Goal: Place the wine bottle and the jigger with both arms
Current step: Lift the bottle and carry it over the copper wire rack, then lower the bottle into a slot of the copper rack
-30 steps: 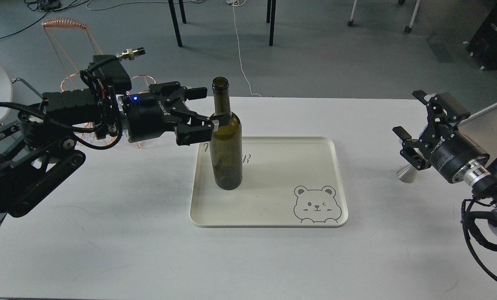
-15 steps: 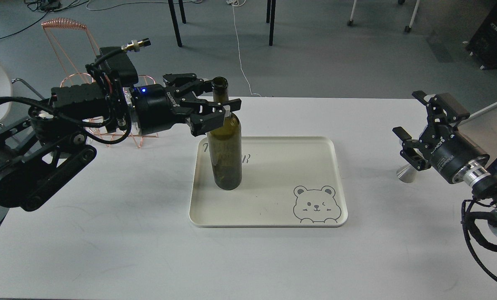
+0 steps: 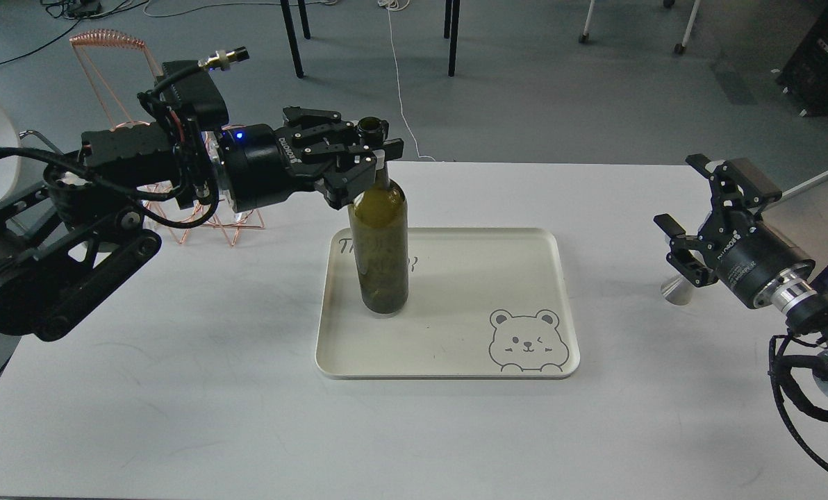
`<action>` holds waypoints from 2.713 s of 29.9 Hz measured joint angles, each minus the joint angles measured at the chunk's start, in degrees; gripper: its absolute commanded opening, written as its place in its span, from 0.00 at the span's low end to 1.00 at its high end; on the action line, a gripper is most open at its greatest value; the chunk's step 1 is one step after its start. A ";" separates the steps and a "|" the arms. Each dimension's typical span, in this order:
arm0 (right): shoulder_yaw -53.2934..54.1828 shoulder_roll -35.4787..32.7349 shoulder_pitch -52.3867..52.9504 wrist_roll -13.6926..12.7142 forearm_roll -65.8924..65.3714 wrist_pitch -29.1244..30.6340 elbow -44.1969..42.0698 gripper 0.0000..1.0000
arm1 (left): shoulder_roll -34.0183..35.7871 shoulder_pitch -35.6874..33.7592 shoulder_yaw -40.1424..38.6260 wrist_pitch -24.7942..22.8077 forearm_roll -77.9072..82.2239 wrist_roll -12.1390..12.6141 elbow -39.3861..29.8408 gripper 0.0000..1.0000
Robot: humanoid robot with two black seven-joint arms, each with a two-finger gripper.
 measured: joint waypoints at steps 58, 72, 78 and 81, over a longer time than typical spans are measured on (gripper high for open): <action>-0.07 0.17 -1.02 0.00 -0.09 -1.65 0.09 0.98 | 17.68 -15.49 9.91 6.90 -11.71 0.01 22.72 0.13; -0.07 0.17 -1.52 0.00 -0.09 -1.64 0.19 0.98 | 16.52 -13.45 10.45 10.20 -14.48 0.02 25.02 0.14; -0.07 0.17 -2.05 0.00 -0.11 -1.64 0.33 0.99 | 15.57 -12.11 10.48 12.12 -14.43 0.00 26.33 0.14; -0.07 0.17 -2.10 0.00 -0.16 -1.64 0.35 0.98 | 15.22 -11.37 10.48 12.45 -14.41 0.00 27.37 0.14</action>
